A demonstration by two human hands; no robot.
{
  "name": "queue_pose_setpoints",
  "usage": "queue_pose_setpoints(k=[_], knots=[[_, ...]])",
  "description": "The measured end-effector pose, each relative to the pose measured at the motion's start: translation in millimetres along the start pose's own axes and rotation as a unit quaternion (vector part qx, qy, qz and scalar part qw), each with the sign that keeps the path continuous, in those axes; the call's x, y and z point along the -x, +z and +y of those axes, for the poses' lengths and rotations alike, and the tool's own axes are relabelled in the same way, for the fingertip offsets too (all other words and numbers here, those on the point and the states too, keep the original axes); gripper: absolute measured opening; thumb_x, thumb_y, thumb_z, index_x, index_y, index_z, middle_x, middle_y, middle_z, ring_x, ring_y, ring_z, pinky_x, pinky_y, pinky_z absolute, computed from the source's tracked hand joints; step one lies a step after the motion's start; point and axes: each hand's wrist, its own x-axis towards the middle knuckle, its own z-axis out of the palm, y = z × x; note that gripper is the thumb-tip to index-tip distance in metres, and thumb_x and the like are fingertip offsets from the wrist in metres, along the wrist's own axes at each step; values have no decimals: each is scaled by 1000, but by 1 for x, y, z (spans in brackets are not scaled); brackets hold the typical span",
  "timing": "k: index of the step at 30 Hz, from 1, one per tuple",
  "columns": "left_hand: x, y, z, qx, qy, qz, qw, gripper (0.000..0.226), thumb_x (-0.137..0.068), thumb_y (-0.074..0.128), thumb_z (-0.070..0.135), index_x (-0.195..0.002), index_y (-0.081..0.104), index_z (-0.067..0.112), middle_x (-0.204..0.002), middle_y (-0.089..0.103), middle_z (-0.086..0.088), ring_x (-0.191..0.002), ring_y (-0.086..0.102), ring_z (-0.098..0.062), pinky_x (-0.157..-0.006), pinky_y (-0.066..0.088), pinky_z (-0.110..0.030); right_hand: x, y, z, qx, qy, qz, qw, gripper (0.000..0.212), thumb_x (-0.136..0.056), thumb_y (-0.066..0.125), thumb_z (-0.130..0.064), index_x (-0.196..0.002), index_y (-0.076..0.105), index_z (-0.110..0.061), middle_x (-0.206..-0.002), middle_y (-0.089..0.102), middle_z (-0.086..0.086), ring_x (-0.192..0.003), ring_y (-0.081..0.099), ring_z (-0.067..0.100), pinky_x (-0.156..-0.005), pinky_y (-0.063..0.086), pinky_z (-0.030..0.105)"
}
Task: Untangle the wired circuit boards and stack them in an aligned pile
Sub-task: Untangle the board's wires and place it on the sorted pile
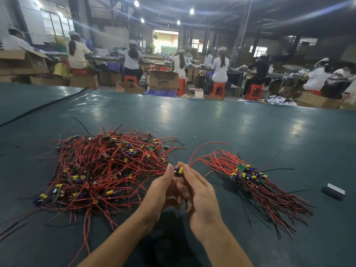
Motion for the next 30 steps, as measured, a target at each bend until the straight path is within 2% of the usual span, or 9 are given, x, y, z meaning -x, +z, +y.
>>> queue_pose_setpoints(k=[3,6,9,11,13,16,19,27,30], knots=[[-1,1,1,8,34,32,999,50,-72,53,66,-69,72,20,-60,61,-8,-49,52,-14,-48,43,-20,1,2,3,11,-7,-27,1000,27,-65,74,-31,-87,81,-17,-94,53,19,-84,44,31,-62,40,34],[-3,-1,1,10,75,65,995,44,-74,59,57,-60,69,16,-54,56,-10,-44,48,-14,-43,40,-19,-1,1,3,-1,1,-27,1000,22,-67,75,-25,-85,81,-14,-92,61,21,-86,51,35,-64,46,34],[-3,0,1,-29,118,92,988,36,-79,62,48,-57,67,19,-51,58,-1,-44,52,-9,-47,43,-16,-5,-3,6,4,8,15,1000,22,-67,75,-28,-84,82,-16,-97,76,14,-99,70,35,-87,56,43],[-3,1,1,-49,140,114,982,33,-83,61,41,-58,70,23,-54,64,4,-48,58,-3,-51,45,-12,-6,-2,8,19,5,45,999,21,-67,75,-31,-82,82,-18,-100,76,12,-112,65,37,-104,46,53],[-2,0,1,-62,150,135,977,30,-84,61,39,-61,72,22,-57,67,2,-51,61,-3,-52,46,-12,-5,1,7,21,7,61,998,20,-68,76,-32,-81,82,-18,-98,76,12,-112,65,37,-106,44,55],[-2,-3,1,-84,155,163,971,31,-83,62,44,-61,70,23,-54,63,-1,-50,56,-8,-50,44,-15,-6,0,3,25,21,83,996,15,-74,76,-32,-80,81,-19,-88,74,8,-96,66,29,-90,54,47],[-3,-3,2,-75,152,187,968,31,-81,62,44,-58,69,24,-51,61,-3,-47,51,-8,-49,42,-16,-12,-5,-5,10,32,117,993,9,-84,74,-25,-79,80,-20,-79,73,-14,-79,63,6,-65,45,24],[-1,-2,3,-59,146,198,967,32,-81,61,45,-57,69,24,-53,62,-2,-48,49,-8,-49,41,-16,-15,-17,-14,-56,9,167,984,10,-88,70,-17,-97,75,-16,-93,78,-4,-74,70,2,-47,44,14],[-2,-3,4,-57,147,207,966,34,-80,61,48,-58,69,23,-54,63,-3,-48,49,-7,-49,42,-16,-15,-17,-18,-81,-5,173,982,4,-89,69,-17,-91,73,-17,-88,78,-1,-72,72,4,-46,47,14]])
